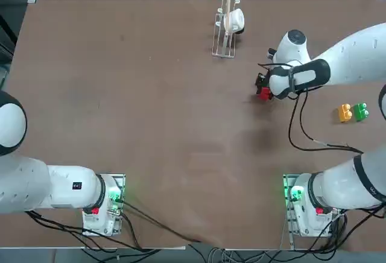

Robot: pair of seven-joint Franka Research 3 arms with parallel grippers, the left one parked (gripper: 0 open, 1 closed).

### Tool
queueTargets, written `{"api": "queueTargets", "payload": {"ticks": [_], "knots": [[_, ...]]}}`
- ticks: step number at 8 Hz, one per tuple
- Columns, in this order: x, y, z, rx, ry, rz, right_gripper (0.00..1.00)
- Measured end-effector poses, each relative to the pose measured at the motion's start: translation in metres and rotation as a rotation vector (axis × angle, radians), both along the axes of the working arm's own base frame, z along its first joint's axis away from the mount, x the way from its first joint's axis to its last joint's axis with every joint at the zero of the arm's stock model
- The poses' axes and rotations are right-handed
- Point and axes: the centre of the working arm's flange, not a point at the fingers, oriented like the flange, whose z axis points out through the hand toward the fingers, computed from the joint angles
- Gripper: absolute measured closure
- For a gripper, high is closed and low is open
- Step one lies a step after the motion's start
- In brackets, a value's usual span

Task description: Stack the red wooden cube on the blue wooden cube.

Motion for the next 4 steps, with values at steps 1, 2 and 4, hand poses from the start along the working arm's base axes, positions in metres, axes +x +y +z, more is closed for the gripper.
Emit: {"api": "queueTargets", "payload": {"ticks": [1,2,4], "knots": [[0.000,0.001,0.000,0.001,-0.002,0.014,0.30],[0.005,0.003,0.005,0.006,-0.016,0.038,0.30],[0.026,0.009,0.030,0.008,-0.036,0.114,0.30]]}}
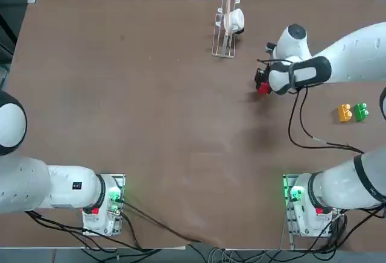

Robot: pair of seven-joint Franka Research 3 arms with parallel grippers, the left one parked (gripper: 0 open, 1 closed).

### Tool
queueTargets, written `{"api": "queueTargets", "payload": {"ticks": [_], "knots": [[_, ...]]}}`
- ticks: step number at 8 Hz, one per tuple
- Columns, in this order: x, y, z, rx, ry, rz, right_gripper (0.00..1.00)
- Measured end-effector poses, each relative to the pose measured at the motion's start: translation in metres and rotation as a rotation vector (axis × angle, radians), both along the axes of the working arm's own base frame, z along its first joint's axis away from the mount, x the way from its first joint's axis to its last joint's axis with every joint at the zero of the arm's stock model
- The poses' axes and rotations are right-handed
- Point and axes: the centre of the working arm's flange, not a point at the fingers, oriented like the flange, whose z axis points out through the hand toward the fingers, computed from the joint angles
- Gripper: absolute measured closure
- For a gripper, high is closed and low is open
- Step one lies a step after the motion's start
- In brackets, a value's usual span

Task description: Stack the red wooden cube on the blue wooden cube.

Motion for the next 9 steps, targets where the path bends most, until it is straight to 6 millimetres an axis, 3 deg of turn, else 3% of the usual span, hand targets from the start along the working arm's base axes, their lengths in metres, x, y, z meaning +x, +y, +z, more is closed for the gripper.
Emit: {"api": "queueTargets", "payload": {"ticks": [2,4,5,7,9], "knots": [[0.043,-0.002,0.059,-0.013,0.015,0.110,0.30],[0.086,-0.036,0.115,-0.039,-0.012,0.224,0.30],[0.102,-0.061,0.128,-0.060,-0.026,0.266,0.30],[0.127,-0.109,0.123,-0.068,-0.028,0.335,0.30],[0.145,-0.151,0.099,-0.063,0.002,0.356,0.30]]}}
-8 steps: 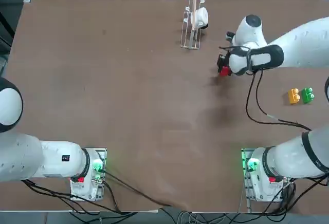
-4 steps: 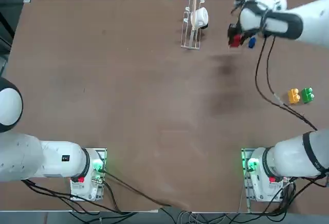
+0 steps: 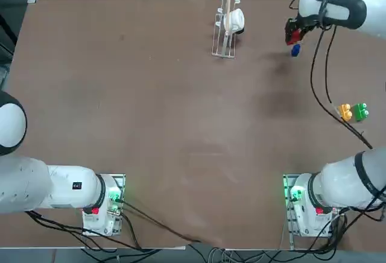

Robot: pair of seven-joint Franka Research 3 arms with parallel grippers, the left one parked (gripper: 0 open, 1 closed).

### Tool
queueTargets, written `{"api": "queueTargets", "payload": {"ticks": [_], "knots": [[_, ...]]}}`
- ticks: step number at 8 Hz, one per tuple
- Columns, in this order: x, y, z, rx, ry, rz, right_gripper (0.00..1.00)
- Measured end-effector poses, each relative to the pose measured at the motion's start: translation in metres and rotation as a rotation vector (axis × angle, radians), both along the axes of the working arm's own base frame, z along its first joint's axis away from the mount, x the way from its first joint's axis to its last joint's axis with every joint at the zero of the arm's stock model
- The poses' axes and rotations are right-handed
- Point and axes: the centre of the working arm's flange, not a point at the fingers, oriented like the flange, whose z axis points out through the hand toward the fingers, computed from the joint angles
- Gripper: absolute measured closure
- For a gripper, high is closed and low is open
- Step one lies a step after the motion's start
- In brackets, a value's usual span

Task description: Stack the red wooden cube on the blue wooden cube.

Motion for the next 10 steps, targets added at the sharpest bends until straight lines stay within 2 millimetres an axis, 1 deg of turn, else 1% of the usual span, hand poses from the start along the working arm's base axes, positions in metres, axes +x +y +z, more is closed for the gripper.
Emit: {"api": "queueTargets", "payload": {"ticks": [2,3,4,5,7,9,10], "knots": [[0.010,-0.032,-0.025,-0.005,0.029,-0.024,0.30],[0.015,-0.045,-0.034,-0.007,0.025,-0.033,0.30],[0.020,-0.051,-0.040,-0.008,0.007,-0.034,0.30],[0.023,-0.052,-0.042,-0.007,-0.008,-0.033,0.30],[0.024,-0.056,-0.043,-0.008,-0.011,-0.015,0.30],[0.027,-0.069,-0.044,-0.015,-0.013,-0.014,0.30],[0.030,-0.071,-0.044,-0.015,-0.016,-0.015,0.30]]}}
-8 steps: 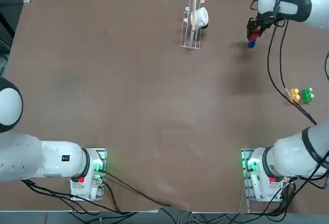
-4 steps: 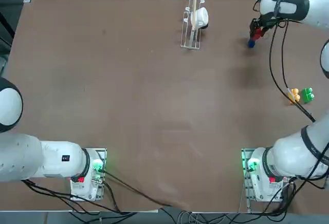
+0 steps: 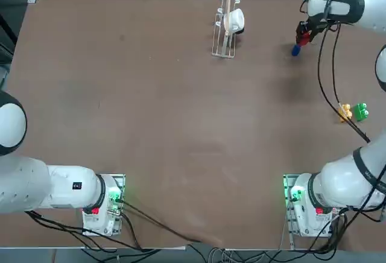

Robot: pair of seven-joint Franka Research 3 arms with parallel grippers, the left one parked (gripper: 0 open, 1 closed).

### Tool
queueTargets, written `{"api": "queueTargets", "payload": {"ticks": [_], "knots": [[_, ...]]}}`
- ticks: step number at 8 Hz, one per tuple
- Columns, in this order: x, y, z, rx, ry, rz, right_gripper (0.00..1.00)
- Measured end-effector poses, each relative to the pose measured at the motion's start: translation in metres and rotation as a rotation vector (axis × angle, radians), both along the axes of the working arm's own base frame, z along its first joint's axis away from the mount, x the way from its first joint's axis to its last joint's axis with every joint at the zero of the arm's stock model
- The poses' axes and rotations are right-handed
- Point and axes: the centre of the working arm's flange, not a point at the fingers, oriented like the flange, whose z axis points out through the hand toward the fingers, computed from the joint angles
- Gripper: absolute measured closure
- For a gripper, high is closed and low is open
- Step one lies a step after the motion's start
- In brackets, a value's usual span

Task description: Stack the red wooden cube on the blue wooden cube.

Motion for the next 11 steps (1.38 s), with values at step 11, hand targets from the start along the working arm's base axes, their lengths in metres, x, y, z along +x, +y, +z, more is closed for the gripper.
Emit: {"api": "queueTargets", "payload": {"ticks": [11], "knots": [[0.000,0.001,-0.021,0.005,0.032,0.000,0.30]]}}
